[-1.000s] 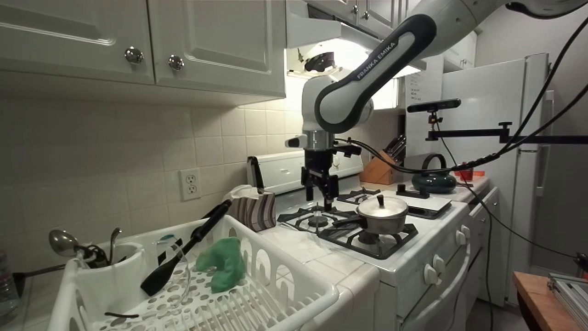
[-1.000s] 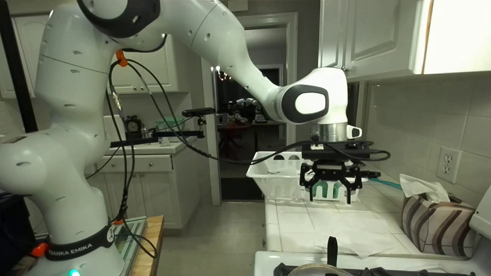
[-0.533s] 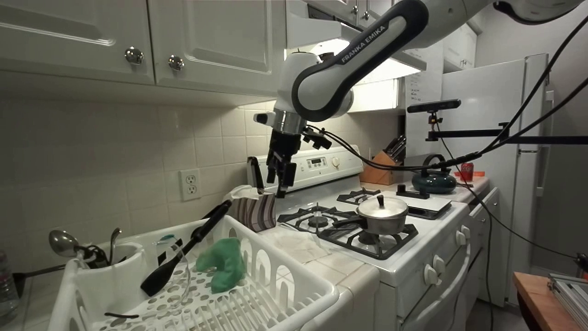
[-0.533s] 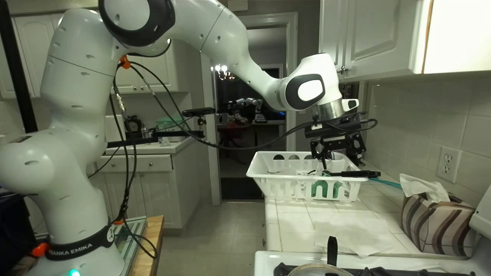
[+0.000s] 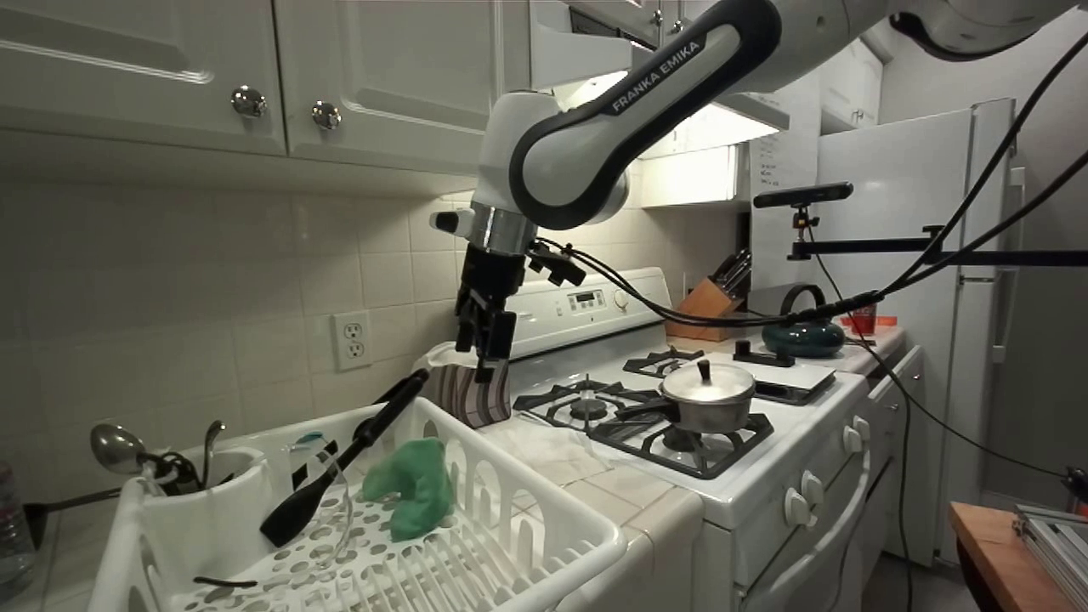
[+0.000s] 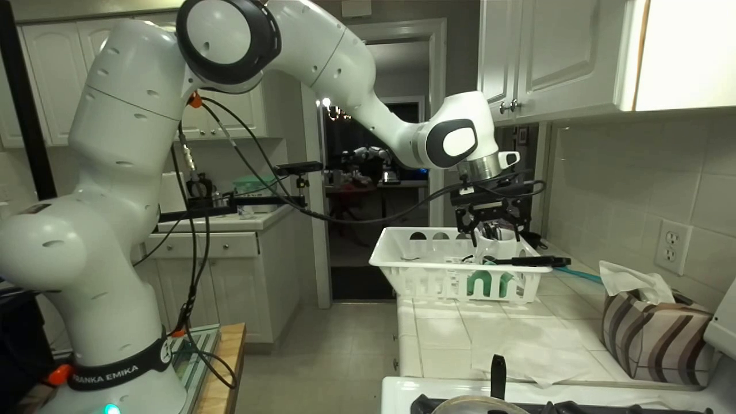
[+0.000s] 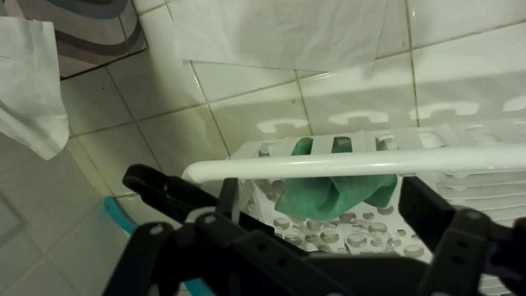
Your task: Put the on the pot then move the green cloth to the right
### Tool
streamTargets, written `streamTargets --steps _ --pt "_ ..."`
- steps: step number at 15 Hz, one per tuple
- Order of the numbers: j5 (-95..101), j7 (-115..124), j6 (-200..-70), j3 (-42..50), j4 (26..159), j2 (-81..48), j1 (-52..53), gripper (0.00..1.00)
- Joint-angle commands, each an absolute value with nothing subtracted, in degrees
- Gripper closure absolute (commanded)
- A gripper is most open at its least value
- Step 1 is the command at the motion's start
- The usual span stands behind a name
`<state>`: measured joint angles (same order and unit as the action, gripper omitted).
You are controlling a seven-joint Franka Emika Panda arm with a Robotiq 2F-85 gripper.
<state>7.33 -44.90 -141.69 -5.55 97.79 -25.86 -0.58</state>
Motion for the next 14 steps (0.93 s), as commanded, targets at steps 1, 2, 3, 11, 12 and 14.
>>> streamTargets --steps 1,2,3,11,12,14 --pt "7.60 -44.68 -141.51 -5.84 97.67 -25.86 -0.96 0.00" --pt "7.60 -44.68 -141.52 -5.79 97.67 -25.86 -1.04 0.00" --pt "7.59 -44.68 -141.52 -5.79 97.67 -25.86 -1.04 0.00" --pt "11.73 -36.37 -141.09 -3.76 87.27 -34.58 2.39 0.00" --pt "11.73 -36.11 -140.36 -4.05 85.10 -36.13 2.75 0.00" --pt "11.61 -36.13 -139.22 -4.59 81.90 -38.55 3.33 0.00"
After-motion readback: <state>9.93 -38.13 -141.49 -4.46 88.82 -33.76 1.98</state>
